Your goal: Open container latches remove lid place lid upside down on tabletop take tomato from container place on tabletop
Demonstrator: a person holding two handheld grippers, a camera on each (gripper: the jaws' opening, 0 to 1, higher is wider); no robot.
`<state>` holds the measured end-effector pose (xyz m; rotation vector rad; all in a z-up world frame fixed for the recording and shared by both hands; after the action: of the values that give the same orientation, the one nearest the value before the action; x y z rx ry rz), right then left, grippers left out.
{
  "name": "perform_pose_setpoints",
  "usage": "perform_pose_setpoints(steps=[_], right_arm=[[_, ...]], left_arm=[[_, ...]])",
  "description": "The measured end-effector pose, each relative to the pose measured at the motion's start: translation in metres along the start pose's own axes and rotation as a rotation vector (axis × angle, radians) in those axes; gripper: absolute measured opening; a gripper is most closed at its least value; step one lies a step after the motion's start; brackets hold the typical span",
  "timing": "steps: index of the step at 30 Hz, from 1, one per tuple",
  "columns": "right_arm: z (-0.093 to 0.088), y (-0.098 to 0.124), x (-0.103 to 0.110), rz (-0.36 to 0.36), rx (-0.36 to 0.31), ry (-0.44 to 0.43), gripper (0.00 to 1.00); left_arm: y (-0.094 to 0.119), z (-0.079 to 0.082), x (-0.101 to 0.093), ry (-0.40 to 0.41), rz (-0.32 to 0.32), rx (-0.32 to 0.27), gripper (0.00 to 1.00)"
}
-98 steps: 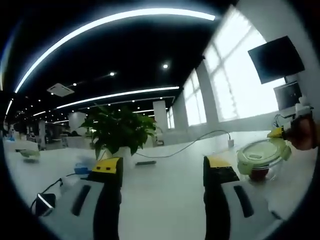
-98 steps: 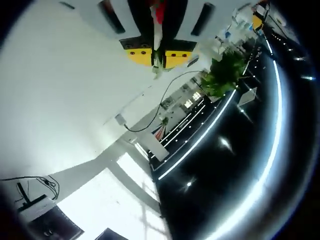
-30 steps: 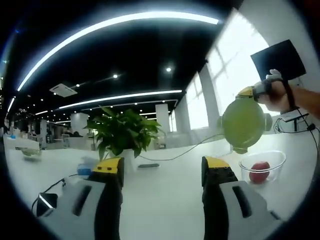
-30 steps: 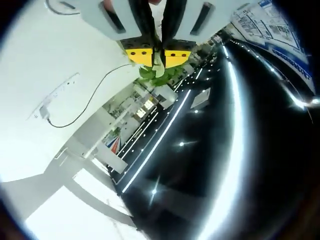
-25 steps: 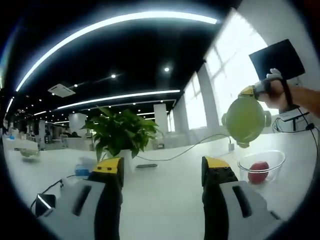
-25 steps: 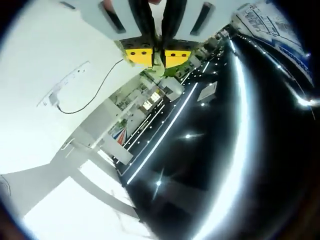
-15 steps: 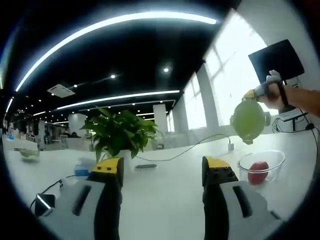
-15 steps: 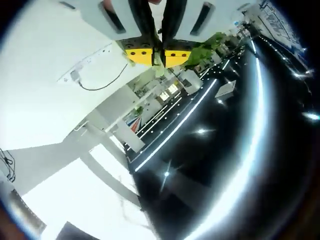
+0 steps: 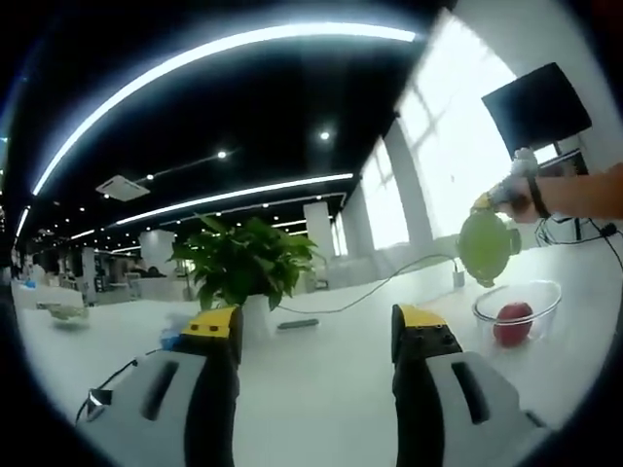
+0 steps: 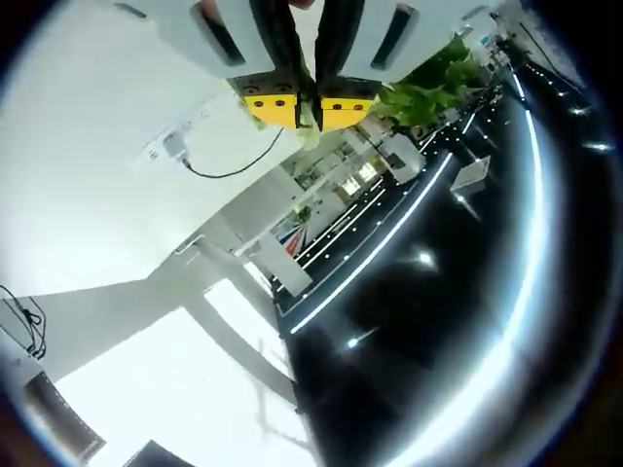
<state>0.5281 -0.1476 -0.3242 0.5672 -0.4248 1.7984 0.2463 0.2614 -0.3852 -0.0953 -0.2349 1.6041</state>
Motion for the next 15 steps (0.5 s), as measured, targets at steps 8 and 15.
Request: perform_pose_setpoints(steps=[8,15], right_arm=[[-0.02,-0.017,-0.011,-0.07,0.0,0.061,0.0],[-0.029,-0.026,-0.003,-0.092,0.001,0.098,0.0]], left_arm=[[0.004,-0.003,0.012,0.008,0.024,-0.003,0.58],[0.005,-0.004,0.017,0.012,0.036,-0.005,0.58]])
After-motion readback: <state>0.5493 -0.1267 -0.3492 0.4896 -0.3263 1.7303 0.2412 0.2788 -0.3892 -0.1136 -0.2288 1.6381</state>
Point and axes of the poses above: the point that each gripper's makers call its tool centre point, and the gripper's own axes: y roughly backward along the fingers, x roughly to its left, z roughly out of its top, the point moved 6 cm from there along y, roughly backward along the fingers, and after that the axes turned 5 degrees about y, right-handed, at the moved point
